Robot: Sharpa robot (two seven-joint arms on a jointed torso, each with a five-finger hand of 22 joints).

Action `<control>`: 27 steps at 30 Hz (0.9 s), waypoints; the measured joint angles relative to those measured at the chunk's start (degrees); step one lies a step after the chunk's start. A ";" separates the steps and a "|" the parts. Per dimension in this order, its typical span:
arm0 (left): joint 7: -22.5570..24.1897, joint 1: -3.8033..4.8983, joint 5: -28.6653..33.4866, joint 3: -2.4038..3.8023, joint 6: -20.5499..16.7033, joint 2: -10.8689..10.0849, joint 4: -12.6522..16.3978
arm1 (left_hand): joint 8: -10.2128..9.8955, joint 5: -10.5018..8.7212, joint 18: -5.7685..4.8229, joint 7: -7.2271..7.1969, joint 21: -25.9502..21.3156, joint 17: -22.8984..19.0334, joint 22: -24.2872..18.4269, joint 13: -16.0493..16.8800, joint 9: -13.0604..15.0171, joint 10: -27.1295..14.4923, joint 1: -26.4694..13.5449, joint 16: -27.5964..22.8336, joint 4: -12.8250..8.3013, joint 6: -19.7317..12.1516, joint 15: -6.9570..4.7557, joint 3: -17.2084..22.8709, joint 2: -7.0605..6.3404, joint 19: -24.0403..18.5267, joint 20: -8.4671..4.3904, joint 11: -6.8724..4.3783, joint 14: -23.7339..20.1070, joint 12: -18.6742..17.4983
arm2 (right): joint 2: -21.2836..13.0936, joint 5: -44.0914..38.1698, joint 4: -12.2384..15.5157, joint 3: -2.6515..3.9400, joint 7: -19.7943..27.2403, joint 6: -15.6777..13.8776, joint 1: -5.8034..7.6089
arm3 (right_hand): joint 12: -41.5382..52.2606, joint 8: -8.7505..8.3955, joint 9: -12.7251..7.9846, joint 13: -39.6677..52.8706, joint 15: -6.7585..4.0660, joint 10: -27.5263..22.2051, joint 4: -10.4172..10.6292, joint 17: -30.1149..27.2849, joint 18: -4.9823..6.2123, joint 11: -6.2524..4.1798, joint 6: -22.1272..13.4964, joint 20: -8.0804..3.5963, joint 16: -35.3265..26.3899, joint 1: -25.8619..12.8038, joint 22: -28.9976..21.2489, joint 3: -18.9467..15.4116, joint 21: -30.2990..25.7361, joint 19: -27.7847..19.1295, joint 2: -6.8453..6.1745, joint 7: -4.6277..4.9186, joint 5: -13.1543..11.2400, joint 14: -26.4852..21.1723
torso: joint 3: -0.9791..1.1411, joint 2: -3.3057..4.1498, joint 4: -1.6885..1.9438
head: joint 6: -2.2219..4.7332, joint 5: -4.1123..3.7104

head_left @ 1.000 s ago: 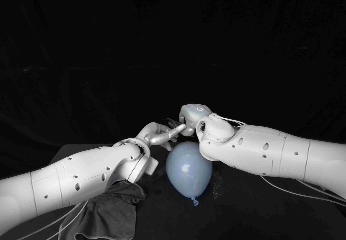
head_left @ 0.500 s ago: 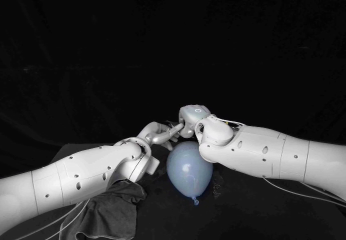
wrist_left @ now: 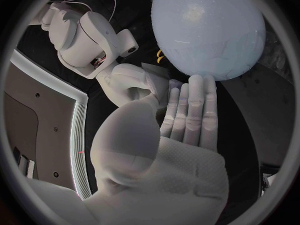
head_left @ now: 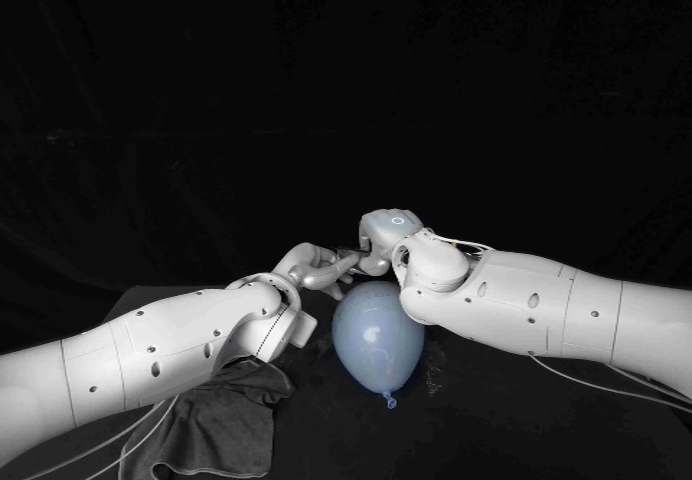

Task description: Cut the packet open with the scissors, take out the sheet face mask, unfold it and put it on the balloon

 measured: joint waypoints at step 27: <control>-0.27 0.27 0.70 -0.05 -0.53 0.15 -0.78 | 2.22 -0.22 -0.08 -0.98 2.67 -1.06 0.76 -2.66 -0.80 3.09 -3.10 0.23 -0.77 2.46 -0.46 30.09 -8.28 -1.44 -0.19 -1.00 -0.61 -1.09 | -2.35 2.70 3.63 0.08 1.36 -0.22 0.04 | -0.25 0.29 0.00 -0.03 0.10 0.07 -0.11 0.04 -0.01 -0.07 -0.10 -0.22 0.00 -0.37 -0.02 0.10 -0.01 0.21 0.36 -0.10 -1.87 -0.10 | -0.04 -0.01 -0.01 | -0.77 0.62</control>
